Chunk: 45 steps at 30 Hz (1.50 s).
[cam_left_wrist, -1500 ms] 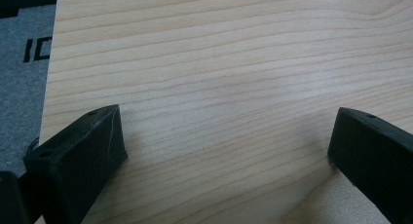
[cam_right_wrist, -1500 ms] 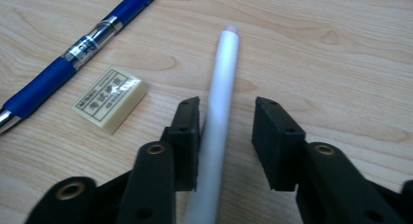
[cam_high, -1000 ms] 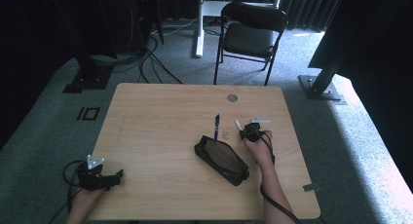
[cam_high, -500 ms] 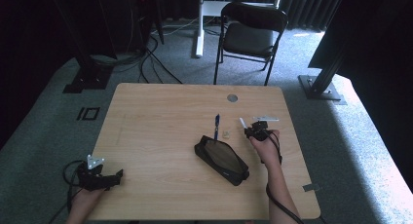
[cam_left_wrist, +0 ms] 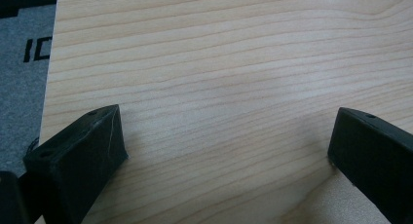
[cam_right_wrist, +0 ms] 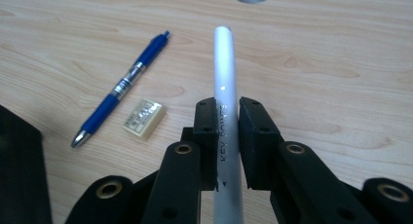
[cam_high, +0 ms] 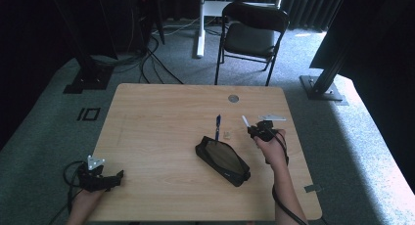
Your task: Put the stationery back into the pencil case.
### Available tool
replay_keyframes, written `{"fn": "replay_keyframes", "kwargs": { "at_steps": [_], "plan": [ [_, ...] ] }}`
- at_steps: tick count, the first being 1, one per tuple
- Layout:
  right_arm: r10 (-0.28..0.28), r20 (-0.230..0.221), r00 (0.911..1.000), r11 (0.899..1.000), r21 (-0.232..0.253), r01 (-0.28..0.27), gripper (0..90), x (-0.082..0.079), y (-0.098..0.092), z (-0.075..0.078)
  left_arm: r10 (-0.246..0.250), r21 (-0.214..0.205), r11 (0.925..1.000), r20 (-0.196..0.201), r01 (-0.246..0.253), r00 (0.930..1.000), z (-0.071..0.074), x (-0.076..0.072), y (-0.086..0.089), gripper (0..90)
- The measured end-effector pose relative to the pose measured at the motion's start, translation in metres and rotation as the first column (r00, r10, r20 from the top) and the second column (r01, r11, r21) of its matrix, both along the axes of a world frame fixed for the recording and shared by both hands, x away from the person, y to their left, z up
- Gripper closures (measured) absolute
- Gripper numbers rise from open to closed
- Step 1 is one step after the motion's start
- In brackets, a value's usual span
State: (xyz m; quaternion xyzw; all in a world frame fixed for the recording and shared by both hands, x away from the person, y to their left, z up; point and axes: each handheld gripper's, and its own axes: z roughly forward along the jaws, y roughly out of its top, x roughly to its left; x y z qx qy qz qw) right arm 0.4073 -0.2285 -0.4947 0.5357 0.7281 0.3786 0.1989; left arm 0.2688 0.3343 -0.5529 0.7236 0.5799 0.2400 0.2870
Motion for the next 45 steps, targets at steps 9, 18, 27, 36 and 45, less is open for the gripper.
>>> {"fn": "replay_keyframes", "kwargs": {
  "at_steps": [9, 18, 27, 36, 45],
  "plan": [
    [0.015, 0.049, 0.9987, 0.999, 0.042, -0.017, 78.7, -0.012, -0.001, 0.022, 0.000, 0.000, 1.0000, 0.000, 0.000, 1.0000, 0.000, 0.000, 0.000, 0.4],
    [0.073, 0.112, 0.9911, 0.995, 0.056, -0.079, 78.7, -0.027, 0.006, 0.045, 0.000, 0.000, 1.0000, 0.000, 0.000, 1.0000, 0.000, 0.000, 0.000, 0.4],
    [0.141, 0.144, 0.9794, 0.987, 0.052, -0.150, 78.6, -0.040, 0.016, 0.061, 0.000, 0.000, 1.0000, 0.000, 0.000, 1.0000, 0.000, 0.000, 0.000, 0.4],
    [0.233, 0.171, 0.9574, 0.964, 0.088, -0.250, 78.6, -0.051, 0.029, 0.070, 0.000, 0.000, 1.0000, 0.000, 0.000, 1.0000, 0.000, 0.000, 0.000, 0.4],
    [0.309, 0.179, 0.9340, 0.939, 0.098, -0.330, 78.6, -0.061, 0.044, 0.074, -0.001, 0.002, 1.0000, 0.001, 0.001, 1.0000, 0.000, 0.000, 0.000, 0.4]
  ]
}}
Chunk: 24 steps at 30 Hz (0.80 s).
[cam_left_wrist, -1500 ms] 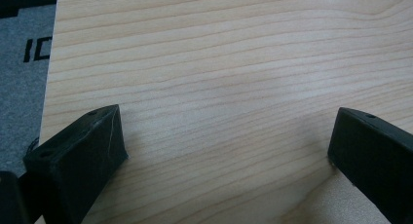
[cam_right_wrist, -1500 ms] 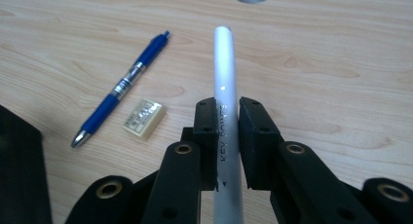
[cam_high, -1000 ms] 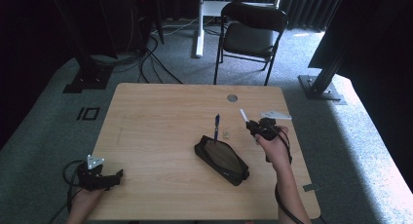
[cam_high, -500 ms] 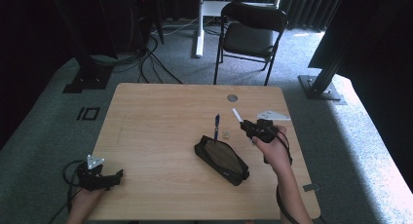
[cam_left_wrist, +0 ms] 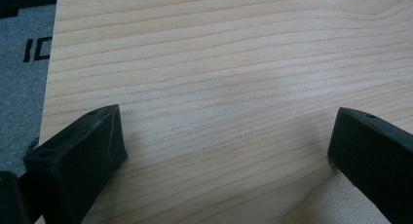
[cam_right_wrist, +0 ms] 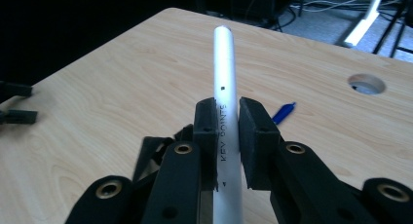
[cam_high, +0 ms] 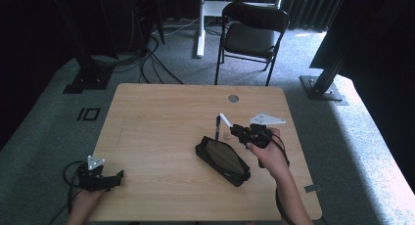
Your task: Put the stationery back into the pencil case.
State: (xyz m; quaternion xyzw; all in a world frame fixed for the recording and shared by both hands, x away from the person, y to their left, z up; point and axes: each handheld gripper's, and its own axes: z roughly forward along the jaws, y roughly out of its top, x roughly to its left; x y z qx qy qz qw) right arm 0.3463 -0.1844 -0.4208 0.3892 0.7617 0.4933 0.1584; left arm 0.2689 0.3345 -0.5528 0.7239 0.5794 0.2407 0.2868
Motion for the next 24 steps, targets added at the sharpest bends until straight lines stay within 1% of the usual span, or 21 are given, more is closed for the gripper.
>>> {"fn": "replay_keyframes", "kwargs": {
  "at_steps": [6, 9, 12, 14, 15, 16, 17, 20, 21, 24],
  "plan": [
    [0.055, -0.016, 0.9983, 0.998, -0.006, -0.055, 78.6, -0.005, 0.011, -0.005, 0.001, -0.001, 1.0000, 0.000, -0.001, 1.0000, 0.000, 0.000, 0.000, 0.4],
    [0.057, -0.019, 0.9982, 0.998, -0.009, -0.058, 78.6, -0.005, 0.012, -0.006, 0.001, -0.001, 1.0000, 0.000, -0.001, 1.0000, 0.000, 0.000, 0.000, 0.4],
    [0.072, -0.026, 0.9970, 0.997, -0.019, -0.073, 78.6, -0.006, 0.013, -0.008, 0.001, -0.001, 1.0000, 0.000, -0.001, 1.0000, 0.000, 0.000, 0.000, 0.4],
    [0.085, -0.030, 0.9959, 0.996, -0.036, -0.086, 78.6, -0.006, 0.015, -0.010, 0.000, -0.001, 1.0000, -0.001, 0.000, 1.0000, 0.000, 0.000, 0.000, 0.4],
    [0.095, -0.038, 0.9948, 0.995, -0.032, -0.096, 78.6, -0.007, 0.016, -0.011, 0.002, -0.002, 1.0000, 0.000, -0.002, 1.0000, 0.000, 0.000, 0.000, 0.4],
    [0.108, -0.046, 0.9931, 0.993, -0.049, -0.110, 78.7, -0.007, 0.018, -0.013, 0.001, -0.002, 1.0000, -0.001, -0.001, 1.0000, 0.000, 0.000, 0.000, 0.4],
    [0.107, -0.054, 0.9928, 0.991, -0.069, -0.110, 78.6, -0.007, 0.019, -0.015, 0.001, -0.002, 1.0000, -0.001, -0.001, 1.0000, 0.000, 0.000, 0.000, 0.4],
    [0.121, -0.078, 0.9895, 0.989, -0.070, -0.127, 78.7, -0.007, 0.021, -0.021, 0.001, -0.002, 1.0000, -0.001, -0.001, 1.0000, 0.000, 0.000, 0.000, 0.4],
    [0.127, -0.085, 0.9882, 0.988, -0.082, -0.134, 78.7, -0.007, 0.022, -0.023, 0.001, -0.002, 1.0000, -0.001, -0.001, 1.0000, 0.000, 0.000, 0.000, 0.4],
    [0.138, -0.096, 0.9858, 0.984, -0.098, -0.147, 78.6, -0.008, 0.024, -0.027, 0.001, -0.002, 1.0000, -0.001, -0.001, 1.0000, 0.000, 0.000, 0.000, 0.4]
  ]
}}
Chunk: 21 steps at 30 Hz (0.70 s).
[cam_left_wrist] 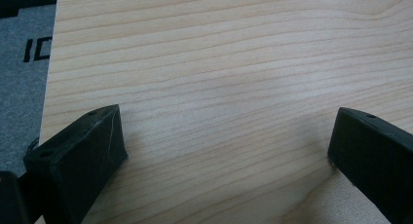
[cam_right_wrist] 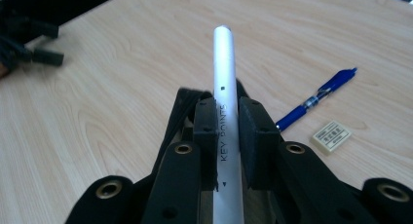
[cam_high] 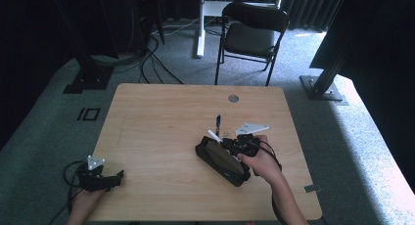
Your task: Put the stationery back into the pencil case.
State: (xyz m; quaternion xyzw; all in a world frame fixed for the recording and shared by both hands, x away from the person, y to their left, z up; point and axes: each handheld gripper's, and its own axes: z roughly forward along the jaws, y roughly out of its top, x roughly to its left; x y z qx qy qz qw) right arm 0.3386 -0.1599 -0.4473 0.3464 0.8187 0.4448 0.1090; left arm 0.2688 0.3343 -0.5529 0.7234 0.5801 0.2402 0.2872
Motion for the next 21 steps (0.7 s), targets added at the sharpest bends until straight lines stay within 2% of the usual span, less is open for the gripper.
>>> {"fn": "replay_keyframes", "kwargs": {
  "at_steps": [2, 8, 13, 21],
  "plan": [
    [0.001, -0.005, 1.0000, 1.000, -0.001, -0.001, 78.6, 0.000, 0.001, -0.001, 0.000, 0.000, 1.0000, 0.000, 0.000, 1.0000, 0.000, 0.000, 0.000, 0.4],
    [0.031, -0.038, 0.9988, 0.997, -0.065, -0.034, 78.6, 0.001, 0.007, -0.012, -0.001, 0.001, 1.0000, -0.001, 0.001, 1.0000, 0.000, 0.000, 0.000, 0.4],
    [0.035, -0.059, 0.9977, 0.995, -0.090, -0.041, 78.7, 0.003, 0.011, -0.017, -0.001, 0.001, 1.0000, -0.001, 0.001, 1.0000, 0.000, 0.000, 0.000, 0.4],
    [0.051, -0.090, 0.9946, 0.985, -0.159, -0.065, 78.6, 0.004, 0.018, -0.025, -0.001, 0.001, 1.0000, -0.001, 0.001, 1.0000, 0.000, 0.000, 0.000, 0.4]
  ]
}}
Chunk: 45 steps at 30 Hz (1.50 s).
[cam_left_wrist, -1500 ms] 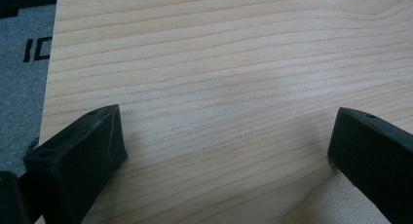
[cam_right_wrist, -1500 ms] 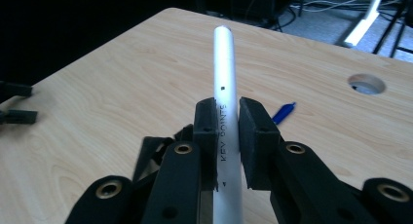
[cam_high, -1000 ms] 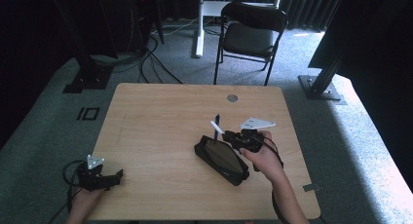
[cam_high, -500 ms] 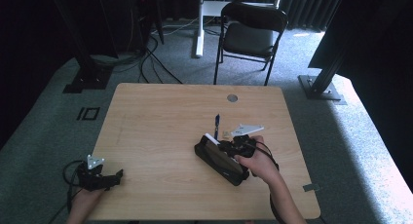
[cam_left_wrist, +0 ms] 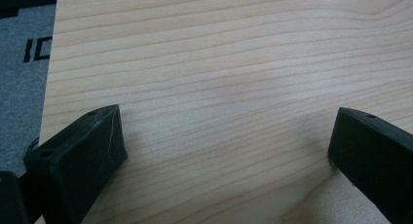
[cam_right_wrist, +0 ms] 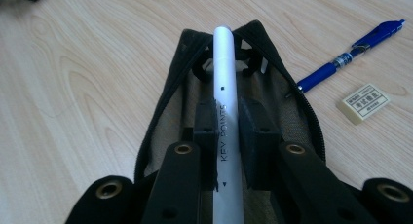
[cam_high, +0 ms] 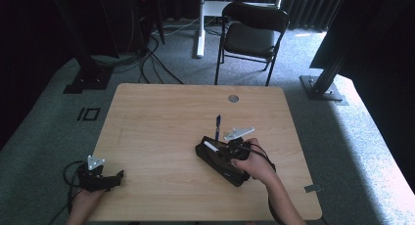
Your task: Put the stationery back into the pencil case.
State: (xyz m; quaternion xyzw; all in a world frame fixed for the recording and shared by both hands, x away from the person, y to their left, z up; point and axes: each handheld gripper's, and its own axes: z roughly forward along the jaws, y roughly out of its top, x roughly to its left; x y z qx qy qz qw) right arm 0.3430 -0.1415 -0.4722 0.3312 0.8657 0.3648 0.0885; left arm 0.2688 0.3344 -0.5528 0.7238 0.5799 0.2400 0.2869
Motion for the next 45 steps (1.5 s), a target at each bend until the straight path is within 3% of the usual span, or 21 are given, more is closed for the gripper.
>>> {"fn": "replay_keyframes", "kwargs": {
  "at_steps": [16, 30, 45],
  "plan": [
    [-0.004, -0.074, 0.9973, 0.995, -0.103, -0.004, 78.6, 0.007, 0.019, -0.011, 0.000, 0.000, 1.0000, 0.000, 0.000, 1.0000, 0.000, 0.000, 0.000, 0.4],
    [-0.008, -0.092, 0.9957, 0.983, -0.183, -0.009, 78.6, 0.015, 0.032, -0.020, 0.000, 0.000, 1.0000, 0.000, 0.000, 1.0000, 0.000, 0.000, 0.000, 0.4],
    [-0.010, -0.124, 0.9922, 0.978, -0.207, -0.016, 78.6, 0.019, 0.038, -0.031, 0.000, 0.000, 1.0000, 0.000, 0.000, 1.0000, 0.000, 0.000, 0.000, 0.4]
  ]
}}
